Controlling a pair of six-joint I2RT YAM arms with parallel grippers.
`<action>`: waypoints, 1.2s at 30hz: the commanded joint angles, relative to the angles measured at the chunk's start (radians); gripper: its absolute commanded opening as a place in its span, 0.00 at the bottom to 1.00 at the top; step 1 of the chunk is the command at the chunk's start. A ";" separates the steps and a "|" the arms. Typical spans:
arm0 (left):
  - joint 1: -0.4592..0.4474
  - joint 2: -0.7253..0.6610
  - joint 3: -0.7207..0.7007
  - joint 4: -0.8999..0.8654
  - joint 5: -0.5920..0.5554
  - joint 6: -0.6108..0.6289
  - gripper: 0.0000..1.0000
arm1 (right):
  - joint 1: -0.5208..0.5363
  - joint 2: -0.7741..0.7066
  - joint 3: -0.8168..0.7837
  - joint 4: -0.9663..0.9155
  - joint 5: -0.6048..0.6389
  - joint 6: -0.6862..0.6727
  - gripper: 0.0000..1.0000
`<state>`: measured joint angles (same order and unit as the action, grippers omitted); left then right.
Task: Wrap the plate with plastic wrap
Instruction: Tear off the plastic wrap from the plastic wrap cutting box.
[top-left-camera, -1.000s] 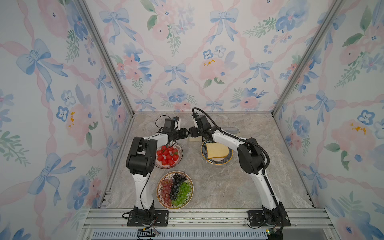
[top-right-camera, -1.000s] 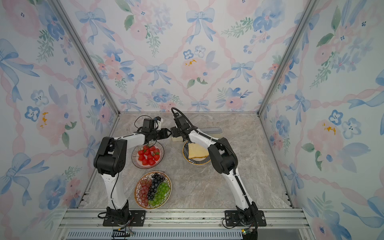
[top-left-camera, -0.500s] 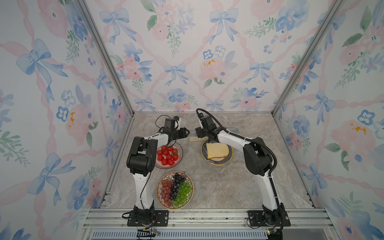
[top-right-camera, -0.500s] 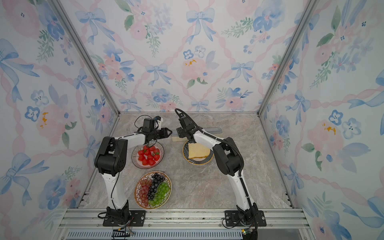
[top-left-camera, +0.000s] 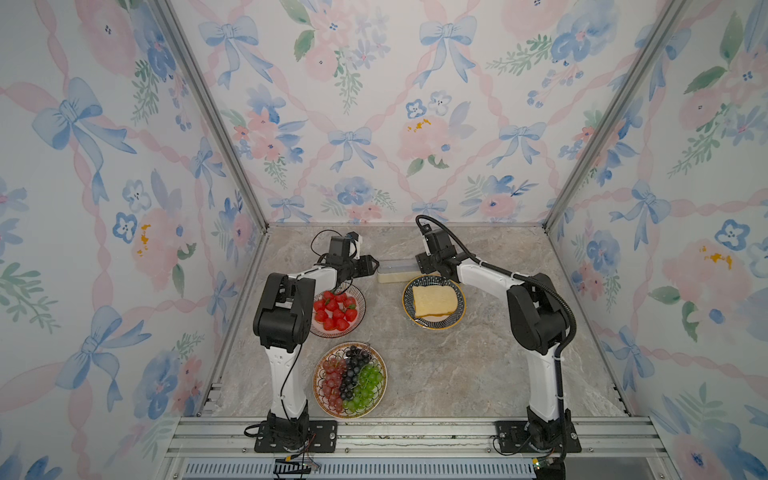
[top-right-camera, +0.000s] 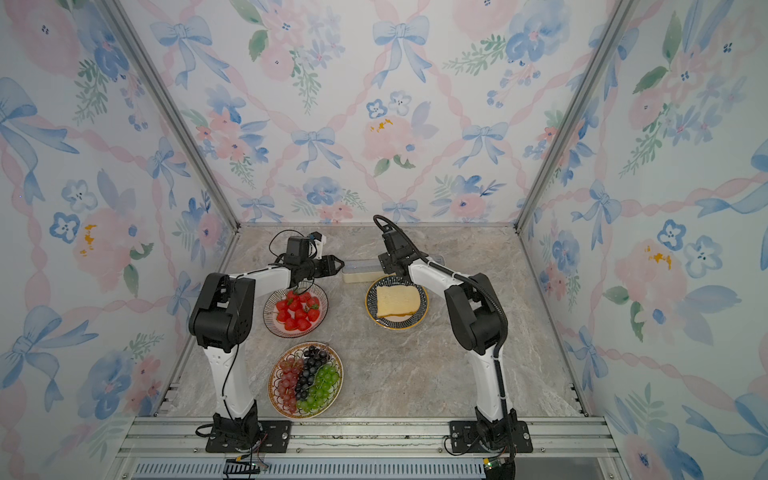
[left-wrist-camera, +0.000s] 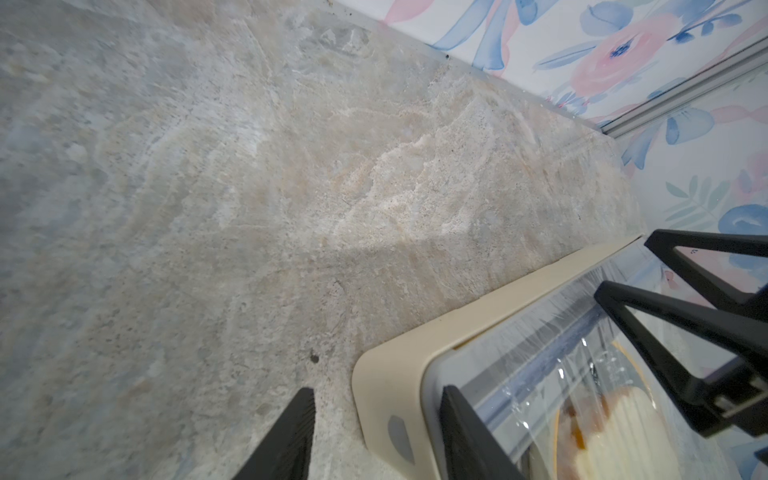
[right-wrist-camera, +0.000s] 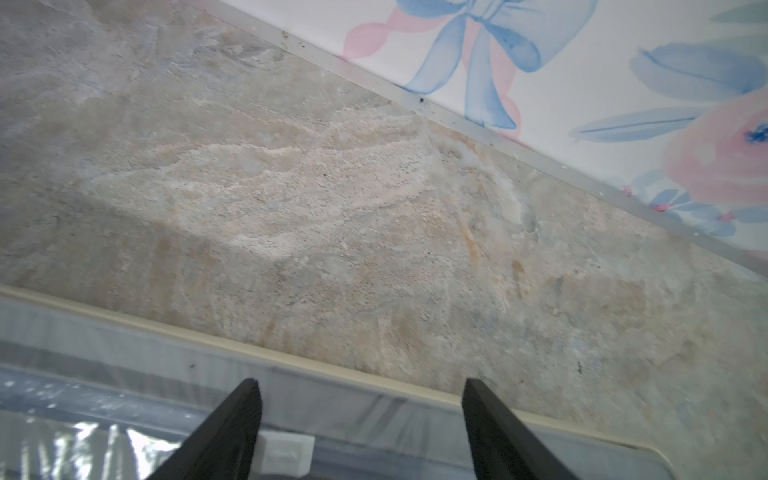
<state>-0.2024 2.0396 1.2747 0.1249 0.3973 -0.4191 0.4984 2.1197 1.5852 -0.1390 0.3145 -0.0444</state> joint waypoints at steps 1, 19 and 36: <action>0.007 0.029 -0.011 -0.102 -0.083 0.026 0.51 | -0.040 -0.050 -0.051 -0.025 0.052 -0.032 0.78; 0.003 0.025 -0.008 -0.113 -0.096 0.025 0.51 | -0.241 -0.160 -0.201 -0.028 0.120 0.025 0.78; 0.001 -0.162 0.023 -0.115 0.006 -0.040 0.67 | -0.435 -0.413 -0.362 -0.022 -0.393 0.313 0.97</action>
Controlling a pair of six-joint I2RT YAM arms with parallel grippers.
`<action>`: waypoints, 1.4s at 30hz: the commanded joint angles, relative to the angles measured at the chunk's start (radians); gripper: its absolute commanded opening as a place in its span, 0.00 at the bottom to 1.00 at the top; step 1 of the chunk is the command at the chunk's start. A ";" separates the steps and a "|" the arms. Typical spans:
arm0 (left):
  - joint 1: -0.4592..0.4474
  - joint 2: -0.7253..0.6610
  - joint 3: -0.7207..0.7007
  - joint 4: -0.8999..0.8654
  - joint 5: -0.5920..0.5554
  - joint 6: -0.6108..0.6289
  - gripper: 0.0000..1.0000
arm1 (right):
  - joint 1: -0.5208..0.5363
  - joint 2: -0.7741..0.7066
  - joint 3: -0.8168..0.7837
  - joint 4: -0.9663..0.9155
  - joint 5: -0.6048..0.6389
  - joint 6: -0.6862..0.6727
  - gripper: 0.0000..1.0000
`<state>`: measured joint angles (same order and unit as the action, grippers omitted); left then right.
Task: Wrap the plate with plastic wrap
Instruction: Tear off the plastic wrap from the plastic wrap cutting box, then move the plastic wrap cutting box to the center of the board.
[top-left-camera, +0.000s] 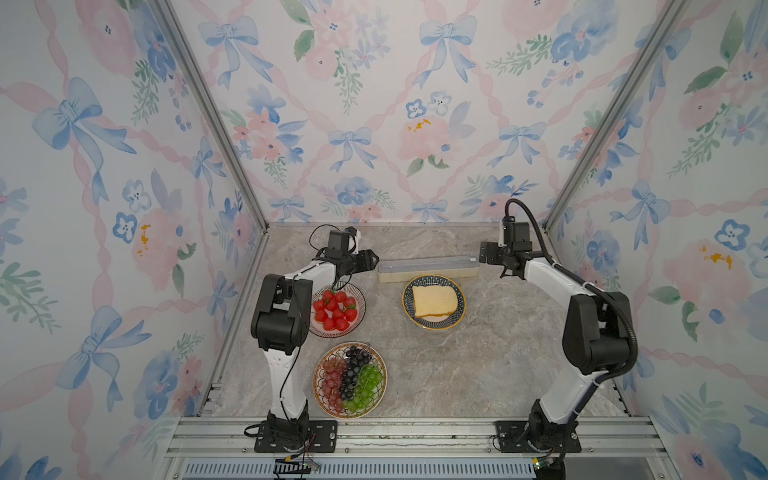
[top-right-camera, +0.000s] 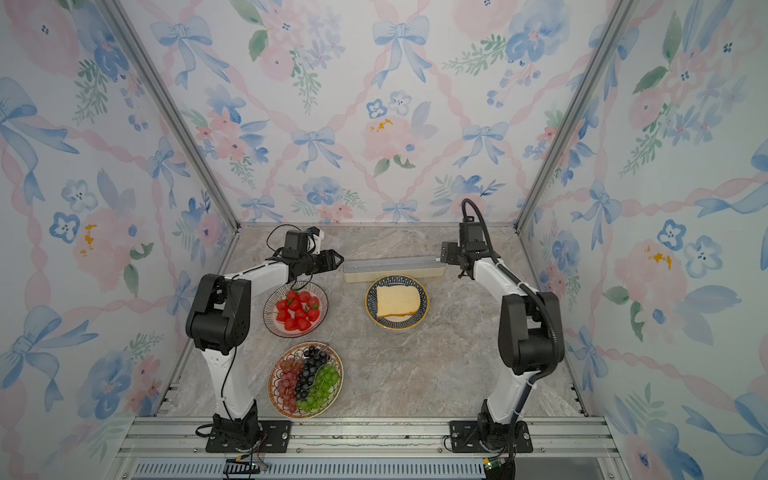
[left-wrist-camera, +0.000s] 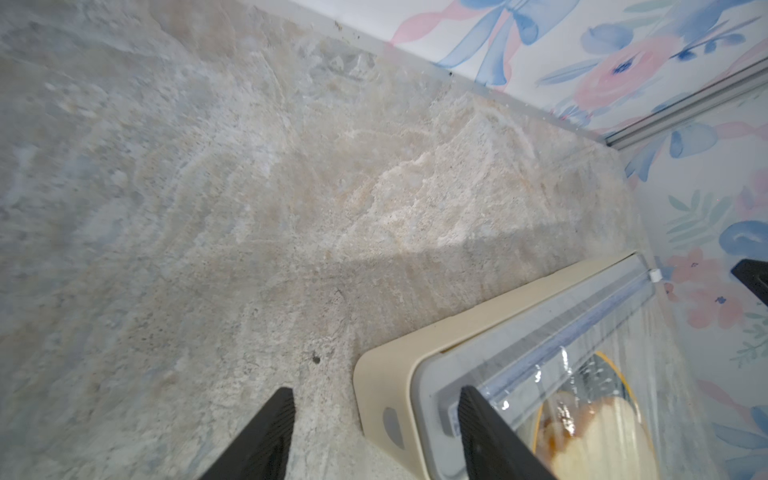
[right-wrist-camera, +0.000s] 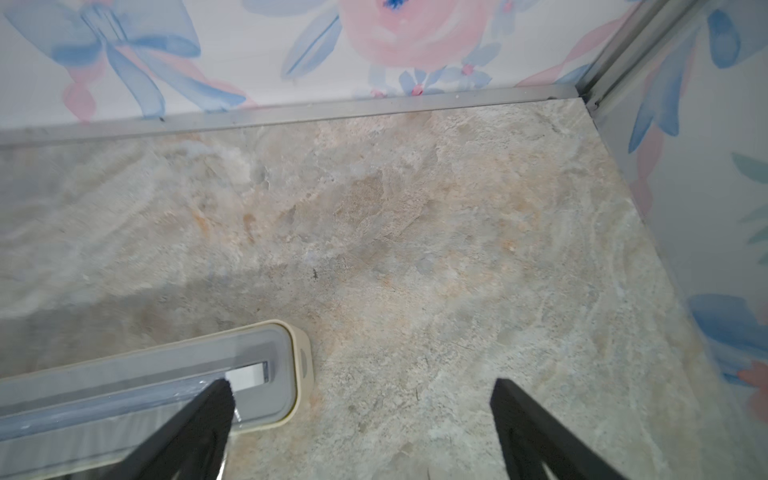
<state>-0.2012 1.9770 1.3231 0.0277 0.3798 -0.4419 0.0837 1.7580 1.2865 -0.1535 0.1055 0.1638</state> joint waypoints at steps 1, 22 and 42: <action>-0.009 -0.123 -0.057 -0.017 0.029 -0.021 0.68 | -0.034 -0.069 -0.105 0.013 -0.254 0.139 0.97; -0.080 0.086 -0.097 0.302 0.244 -0.256 0.75 | -0.053 0.204 -0.180 0.534 -0.627 0.555 0.97; -0.066 -0.152 -0.197 0.238 0.125 -0.045 0.72 | -0.053 0.000 -0.143 0.150 -0.553 0.099 0.95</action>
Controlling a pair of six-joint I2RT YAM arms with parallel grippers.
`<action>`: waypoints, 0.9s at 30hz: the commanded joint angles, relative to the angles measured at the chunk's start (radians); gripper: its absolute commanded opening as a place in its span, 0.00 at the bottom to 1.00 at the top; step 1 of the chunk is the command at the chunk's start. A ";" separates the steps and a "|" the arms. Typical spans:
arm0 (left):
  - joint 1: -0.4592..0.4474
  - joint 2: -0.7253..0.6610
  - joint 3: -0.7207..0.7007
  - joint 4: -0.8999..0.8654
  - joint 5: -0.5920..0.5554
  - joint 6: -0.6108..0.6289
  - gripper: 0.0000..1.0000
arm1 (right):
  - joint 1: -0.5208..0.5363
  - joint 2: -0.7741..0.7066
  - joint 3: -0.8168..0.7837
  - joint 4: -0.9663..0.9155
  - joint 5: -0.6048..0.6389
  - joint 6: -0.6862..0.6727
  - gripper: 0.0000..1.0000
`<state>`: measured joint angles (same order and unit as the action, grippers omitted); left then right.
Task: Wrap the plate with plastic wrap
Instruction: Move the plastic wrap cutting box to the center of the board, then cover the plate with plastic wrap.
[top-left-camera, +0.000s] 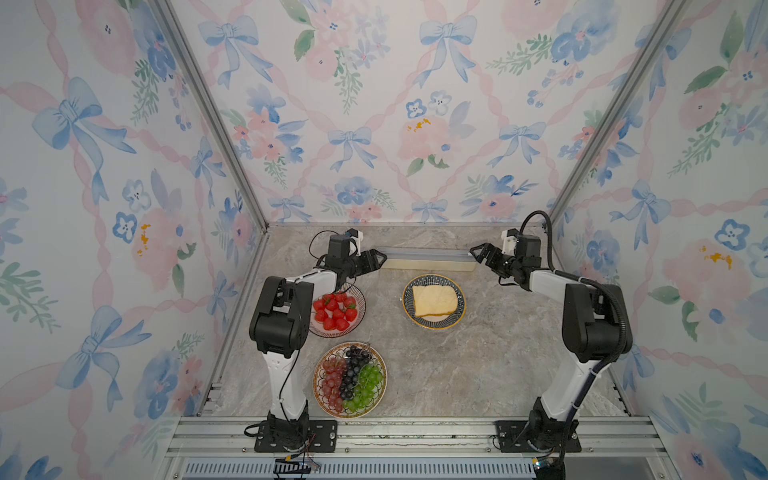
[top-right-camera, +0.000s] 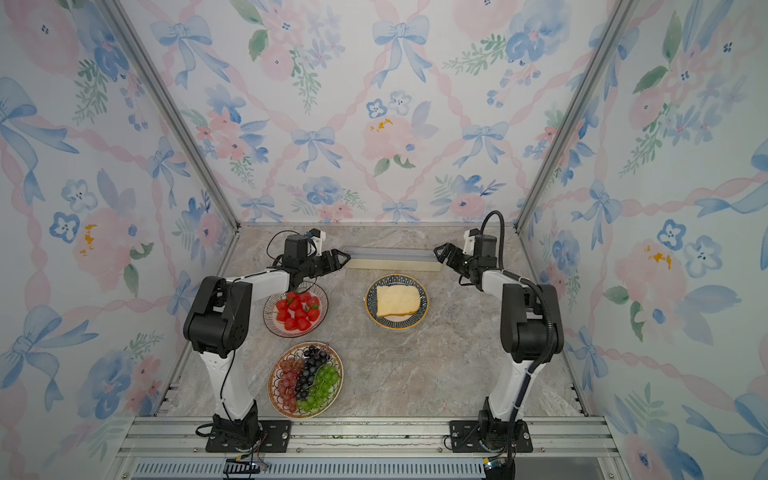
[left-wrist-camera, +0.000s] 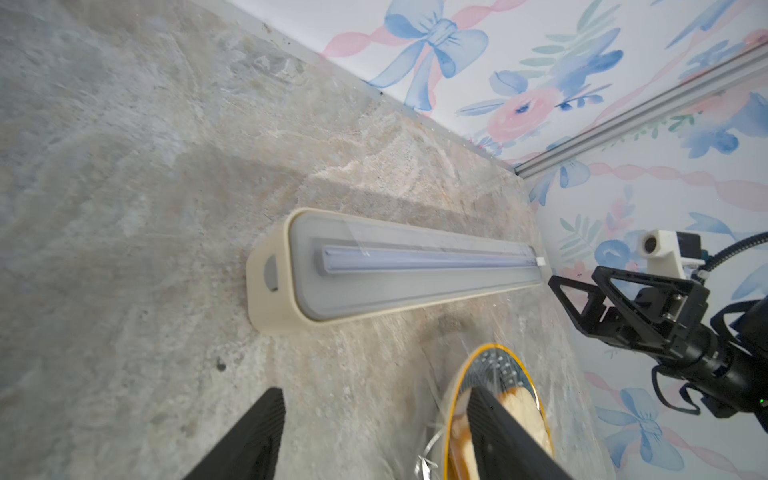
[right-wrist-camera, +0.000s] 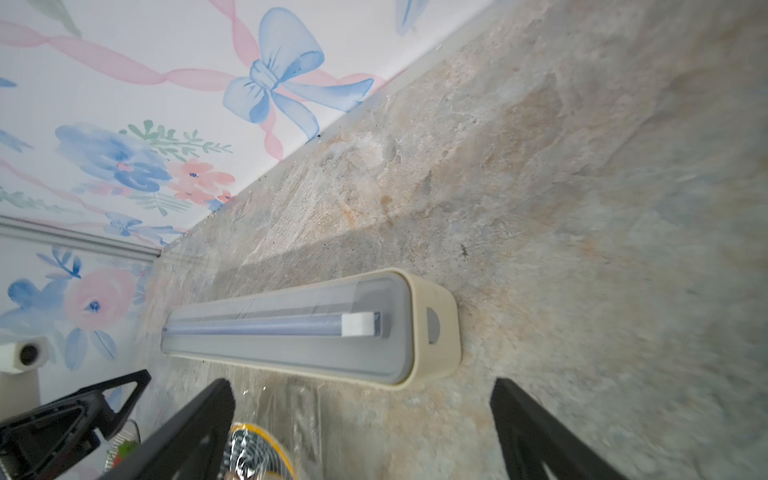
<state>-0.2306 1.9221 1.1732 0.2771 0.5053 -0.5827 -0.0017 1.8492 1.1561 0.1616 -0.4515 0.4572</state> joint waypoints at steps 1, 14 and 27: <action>-0.052 -0.112 -0.063 -0.013 0.009 0.103 0.71 | 0.048 -0.107 -0.019 -0.191 0.000 -0.222 0.93; -0.189 0.053 0.024 -0.013 0.083 0.145 0.71 | 0.211 0.022 0.013 -0.120 -0.069 -0.153 0.91; -0.200 0.145 -0.002 -0.016 0.082 0.166 0.72 | 0.206 0.108 0.064 -0.272 -0.012 -0.223 0.94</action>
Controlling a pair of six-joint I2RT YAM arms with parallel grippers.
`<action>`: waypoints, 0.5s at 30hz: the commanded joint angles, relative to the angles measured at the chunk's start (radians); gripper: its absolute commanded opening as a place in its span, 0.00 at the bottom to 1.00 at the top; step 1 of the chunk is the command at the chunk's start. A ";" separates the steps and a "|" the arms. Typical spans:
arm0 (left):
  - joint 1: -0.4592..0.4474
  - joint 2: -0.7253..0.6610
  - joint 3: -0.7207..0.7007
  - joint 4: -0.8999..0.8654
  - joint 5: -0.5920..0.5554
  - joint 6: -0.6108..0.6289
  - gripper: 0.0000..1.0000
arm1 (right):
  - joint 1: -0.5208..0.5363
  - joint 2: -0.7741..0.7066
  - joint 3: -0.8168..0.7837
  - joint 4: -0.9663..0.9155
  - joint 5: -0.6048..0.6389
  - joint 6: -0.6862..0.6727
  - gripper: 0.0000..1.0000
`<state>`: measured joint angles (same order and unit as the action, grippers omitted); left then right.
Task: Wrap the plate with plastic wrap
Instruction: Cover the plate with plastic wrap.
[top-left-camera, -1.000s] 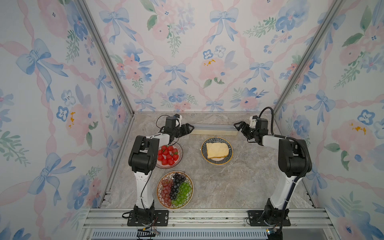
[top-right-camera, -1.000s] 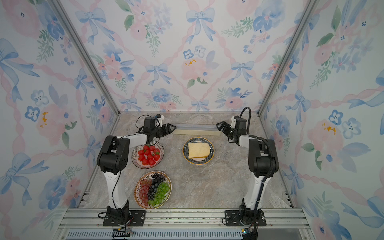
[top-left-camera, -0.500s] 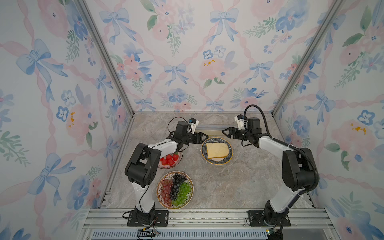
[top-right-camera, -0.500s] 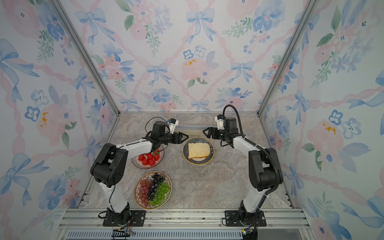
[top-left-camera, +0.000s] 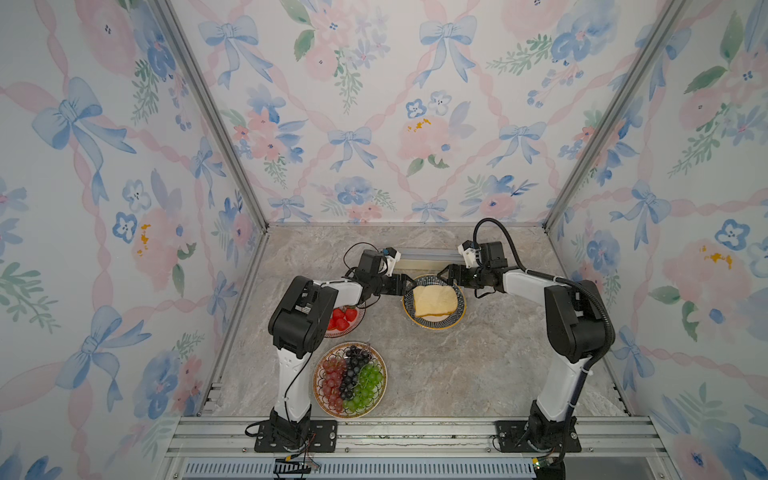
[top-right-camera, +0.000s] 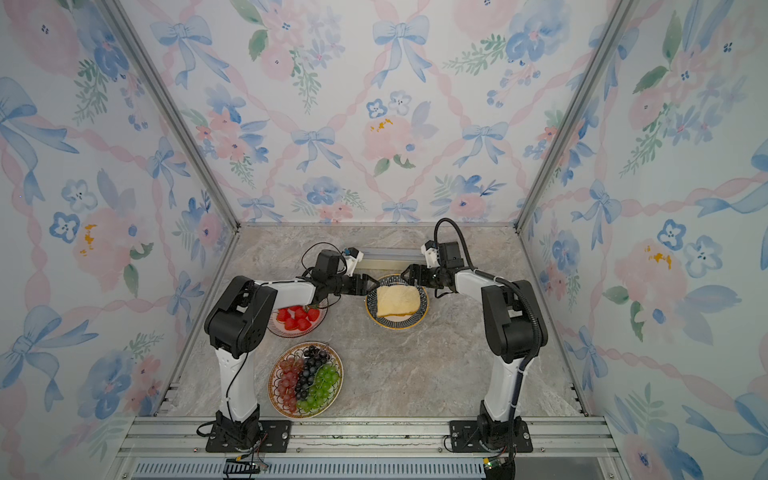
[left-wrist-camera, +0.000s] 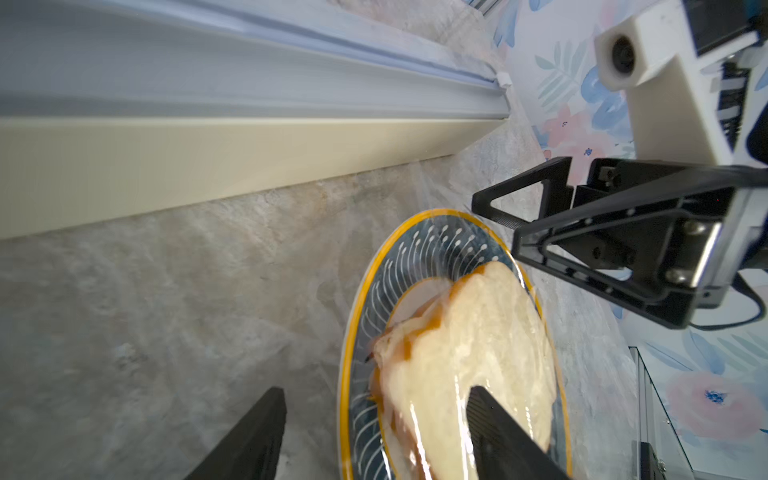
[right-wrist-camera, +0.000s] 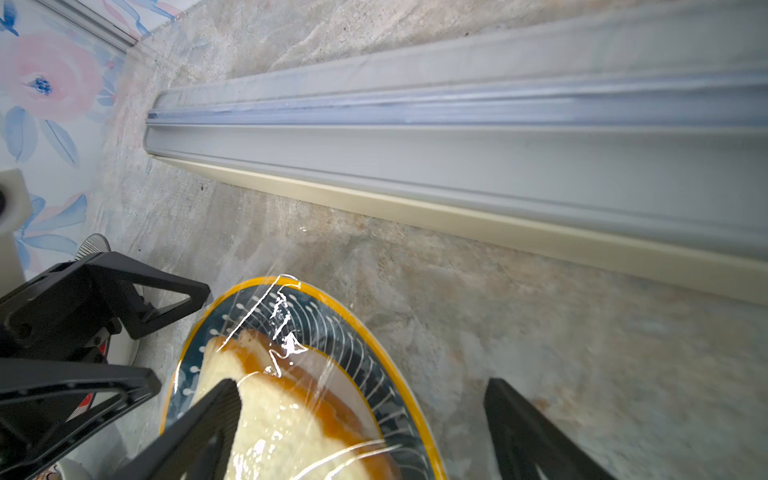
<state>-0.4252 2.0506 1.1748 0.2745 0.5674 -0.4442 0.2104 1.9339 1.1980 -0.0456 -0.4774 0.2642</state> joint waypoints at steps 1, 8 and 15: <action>-0.007 0.019 -0.008 -0.013 0.028 0.026 0.72 | -0.007 0.025 0.023 -0.076 0.012 -0.034 0.94; -0.027 -0.015 -0.040 -0.012 0.087 0.014 0.73 | -0.006 -0.006 -0.021 -0.097 -0.047 0.001 0.94; -0.040 -0.051 -0.074 -0.008 0.130 -0.030 0.73 | -0.002 -0.067 -0.110 -0.059 -0.133 0.085 0.94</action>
<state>-0.4576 2.0445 1.1210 0.2714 0.6559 -0.4564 0.2104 1.9079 1.1213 -0.1017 -0.5529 0.3000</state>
